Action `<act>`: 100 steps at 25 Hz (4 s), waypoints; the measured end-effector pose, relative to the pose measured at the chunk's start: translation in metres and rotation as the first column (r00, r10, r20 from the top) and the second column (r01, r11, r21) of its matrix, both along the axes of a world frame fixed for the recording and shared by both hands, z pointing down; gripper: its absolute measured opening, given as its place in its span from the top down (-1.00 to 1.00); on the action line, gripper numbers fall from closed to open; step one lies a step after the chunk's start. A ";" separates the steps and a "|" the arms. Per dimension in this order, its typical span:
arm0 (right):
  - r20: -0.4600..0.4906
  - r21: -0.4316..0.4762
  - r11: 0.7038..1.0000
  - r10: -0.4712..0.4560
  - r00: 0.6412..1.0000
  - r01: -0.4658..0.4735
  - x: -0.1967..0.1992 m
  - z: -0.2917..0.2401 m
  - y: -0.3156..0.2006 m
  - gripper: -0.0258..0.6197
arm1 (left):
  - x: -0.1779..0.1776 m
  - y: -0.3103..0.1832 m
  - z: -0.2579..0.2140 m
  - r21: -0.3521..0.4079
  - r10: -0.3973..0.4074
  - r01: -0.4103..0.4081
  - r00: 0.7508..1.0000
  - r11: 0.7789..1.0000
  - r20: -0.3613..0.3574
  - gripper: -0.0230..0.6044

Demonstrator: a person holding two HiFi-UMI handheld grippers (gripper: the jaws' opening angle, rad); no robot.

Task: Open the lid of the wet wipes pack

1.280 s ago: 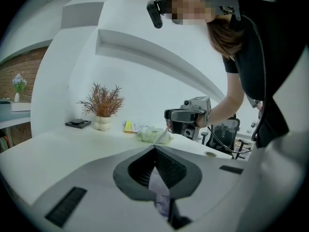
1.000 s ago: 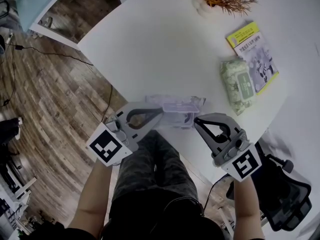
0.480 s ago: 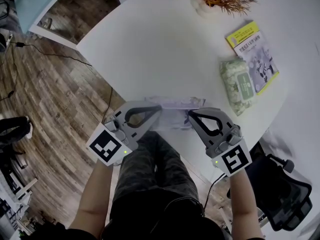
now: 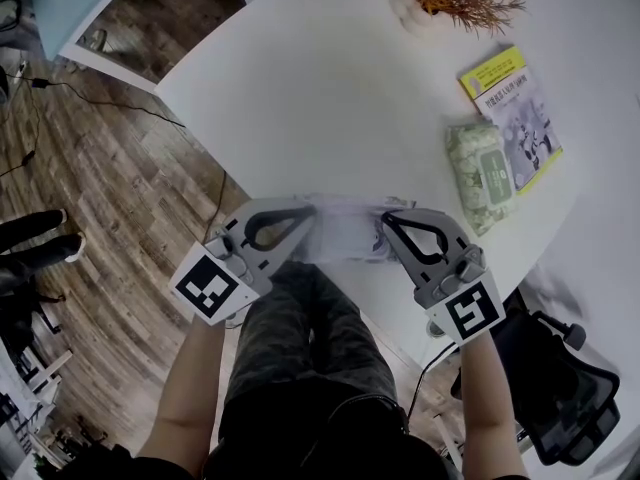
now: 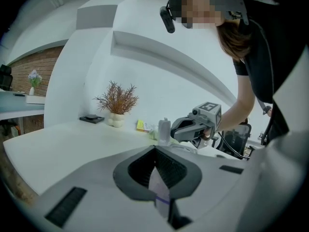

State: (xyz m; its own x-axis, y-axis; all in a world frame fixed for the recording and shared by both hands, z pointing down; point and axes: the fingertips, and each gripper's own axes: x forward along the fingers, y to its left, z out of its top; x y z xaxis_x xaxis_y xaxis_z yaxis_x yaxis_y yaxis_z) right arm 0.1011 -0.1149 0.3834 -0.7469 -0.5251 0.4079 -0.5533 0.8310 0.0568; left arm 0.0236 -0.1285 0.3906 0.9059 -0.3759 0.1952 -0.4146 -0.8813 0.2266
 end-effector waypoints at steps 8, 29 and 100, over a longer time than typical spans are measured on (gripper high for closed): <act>0.006 -0.009 1.000 -0.002 1.000 0.002 -0.003 0.005 -0.008 0.86 | -0.005 -0.003 0.008 -0.015 -0.011 0.011 1.000 1.000 0.003 0.89; 0.038 -0.068 0.998 0.008 0.999 -0.005 0.000 0.016 -0.030 0.86 | -0.013 -0.010 0.025 -0.064 -0.045 0.046 0.999 0.997 0.007 0.89; 0.168 -0.109 0.982 0.170 0.971 -0.153 0.006 -0.051 0.059 0.86 | 0.014 0.069 -0.045 -0.016 -0.130 0.129 0.986 0.992 -0.109 0.89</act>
State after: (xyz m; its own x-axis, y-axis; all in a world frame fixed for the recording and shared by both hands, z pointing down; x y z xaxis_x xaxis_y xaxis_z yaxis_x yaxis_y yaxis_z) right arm 0.1069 -0.0563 0.3323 -0.7199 -0.6099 0.3314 -0.6747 0.7269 -0.1279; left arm 0.0376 -0.0598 0.3453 0.8660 -0.4897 0.1015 -0.4969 -0.8198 0.2847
